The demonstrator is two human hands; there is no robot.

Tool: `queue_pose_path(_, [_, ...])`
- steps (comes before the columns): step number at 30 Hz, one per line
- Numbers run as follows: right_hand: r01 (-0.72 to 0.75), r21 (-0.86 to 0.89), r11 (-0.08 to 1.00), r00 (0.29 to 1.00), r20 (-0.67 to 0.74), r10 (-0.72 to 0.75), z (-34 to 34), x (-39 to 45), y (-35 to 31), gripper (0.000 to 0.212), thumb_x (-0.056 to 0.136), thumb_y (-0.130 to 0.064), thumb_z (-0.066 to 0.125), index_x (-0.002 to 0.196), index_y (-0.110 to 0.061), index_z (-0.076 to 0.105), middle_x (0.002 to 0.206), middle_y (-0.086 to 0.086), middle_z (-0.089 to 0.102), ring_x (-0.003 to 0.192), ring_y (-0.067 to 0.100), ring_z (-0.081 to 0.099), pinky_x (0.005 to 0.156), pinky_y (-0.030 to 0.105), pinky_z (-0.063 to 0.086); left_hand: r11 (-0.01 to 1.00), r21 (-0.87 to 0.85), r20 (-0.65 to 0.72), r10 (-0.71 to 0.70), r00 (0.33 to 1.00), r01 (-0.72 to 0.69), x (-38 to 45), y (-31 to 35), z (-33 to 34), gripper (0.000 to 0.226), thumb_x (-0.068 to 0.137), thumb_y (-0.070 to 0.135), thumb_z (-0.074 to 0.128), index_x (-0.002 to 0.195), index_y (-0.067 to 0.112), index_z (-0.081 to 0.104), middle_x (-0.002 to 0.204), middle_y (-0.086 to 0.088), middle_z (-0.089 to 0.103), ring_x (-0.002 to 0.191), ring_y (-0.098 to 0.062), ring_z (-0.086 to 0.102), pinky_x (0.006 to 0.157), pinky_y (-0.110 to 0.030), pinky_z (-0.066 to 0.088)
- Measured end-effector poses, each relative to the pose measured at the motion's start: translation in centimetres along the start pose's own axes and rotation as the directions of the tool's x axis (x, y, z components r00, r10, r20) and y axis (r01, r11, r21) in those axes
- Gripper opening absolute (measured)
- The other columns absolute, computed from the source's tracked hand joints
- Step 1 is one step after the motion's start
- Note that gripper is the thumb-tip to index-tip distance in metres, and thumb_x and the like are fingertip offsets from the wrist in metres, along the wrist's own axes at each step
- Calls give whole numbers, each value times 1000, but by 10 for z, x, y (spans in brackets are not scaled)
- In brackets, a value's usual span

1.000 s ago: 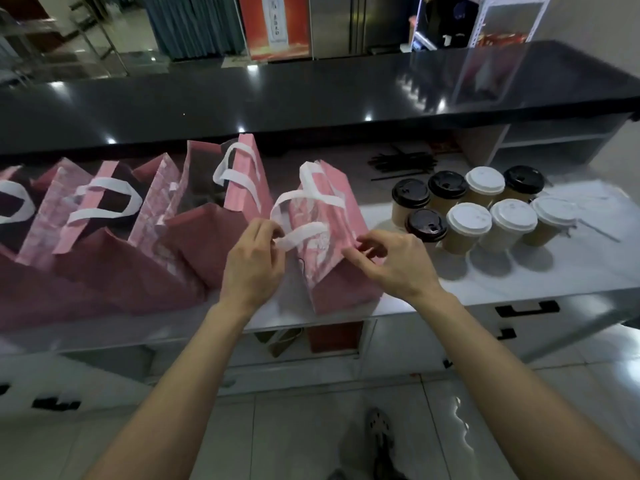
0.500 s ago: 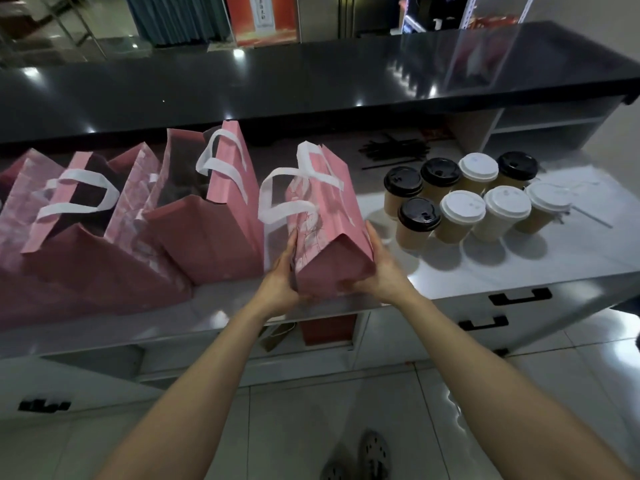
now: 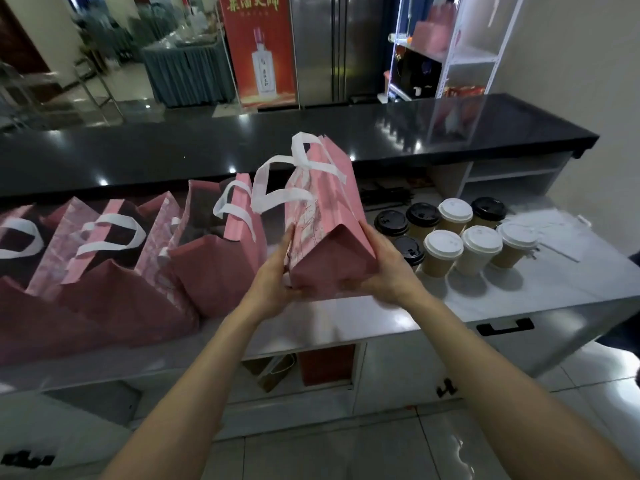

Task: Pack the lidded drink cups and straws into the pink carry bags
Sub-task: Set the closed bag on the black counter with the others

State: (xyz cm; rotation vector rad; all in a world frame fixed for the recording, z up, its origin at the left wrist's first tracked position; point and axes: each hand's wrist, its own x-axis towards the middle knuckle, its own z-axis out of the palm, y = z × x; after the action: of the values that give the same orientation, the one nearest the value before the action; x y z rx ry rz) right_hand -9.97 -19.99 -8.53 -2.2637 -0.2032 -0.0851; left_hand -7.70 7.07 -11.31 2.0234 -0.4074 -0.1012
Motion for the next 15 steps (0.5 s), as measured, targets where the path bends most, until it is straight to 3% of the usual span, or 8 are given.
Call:
queue_pose_path(4, [50,-17,999,995,-90,-51,-45,11,-14,144,56,-54,104,171,-42,18,164,-5,39,147,19,44,122,47,42,990,73,-3,125,992,-125,30,40,-6,142,76,6,99,172,50,5,170,11,44,137,-5,62,107,-28,57])
queue_pose_path(8, [78,-77,994,981,-169,-90,-96,30,-14,139,58,-53,103,170,-44,21,164,-5,41,145,20,47,120,44,44,974,157,-23,171,985,-165,73,85,2,142,74,19,99,169,59,2,167,11,47,139,-20,62,112,-46,56])
queue_pose_path(13, [69,-79,995,976,-201,-83,-166,63,12,134,62,-51,100,170,-44,20,161,-4,42,141,21,49,116,50,48,959,197,-9,212,977,-206,144,134,33,140,72,19,100,172,52,6,164,1,53,143,-26,59,120,-47,48])
queue_pose_path(15, [74,-93,993,972,-214,-92,-196,79,30,134,61,-52,98,170,-42,22,159,-2,44,140,22,50,116,51,48,948,215,-2,239,971,-233,177,149,52,137,75,22,98,170,57,5,166,2,51,148,-23,53,122,-45,45])
